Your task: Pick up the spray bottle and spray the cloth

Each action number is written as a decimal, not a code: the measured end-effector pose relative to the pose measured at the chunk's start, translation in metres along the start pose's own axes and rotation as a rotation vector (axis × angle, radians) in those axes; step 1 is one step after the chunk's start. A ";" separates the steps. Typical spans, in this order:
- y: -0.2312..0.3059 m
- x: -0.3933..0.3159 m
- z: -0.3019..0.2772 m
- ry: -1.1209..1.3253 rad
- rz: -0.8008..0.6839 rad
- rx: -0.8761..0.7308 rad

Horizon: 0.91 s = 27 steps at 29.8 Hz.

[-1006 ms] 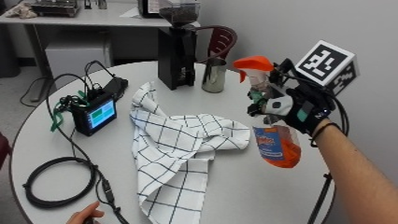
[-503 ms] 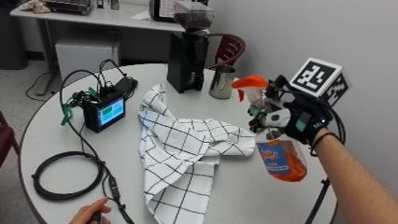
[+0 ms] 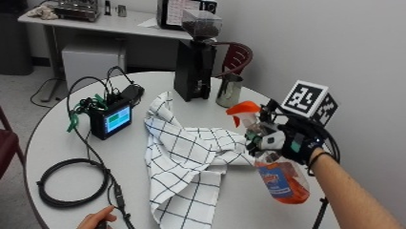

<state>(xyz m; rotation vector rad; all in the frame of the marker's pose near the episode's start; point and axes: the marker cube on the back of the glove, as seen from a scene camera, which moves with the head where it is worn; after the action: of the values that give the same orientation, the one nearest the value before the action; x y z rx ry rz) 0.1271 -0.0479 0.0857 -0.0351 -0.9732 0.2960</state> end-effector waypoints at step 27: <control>0.016 -0.031 -0.020 0.064 0.031 0.009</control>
<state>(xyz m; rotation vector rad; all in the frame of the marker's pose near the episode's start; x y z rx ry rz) 0.1236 -0.0385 0.0472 -0.0508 -0.9088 0.3257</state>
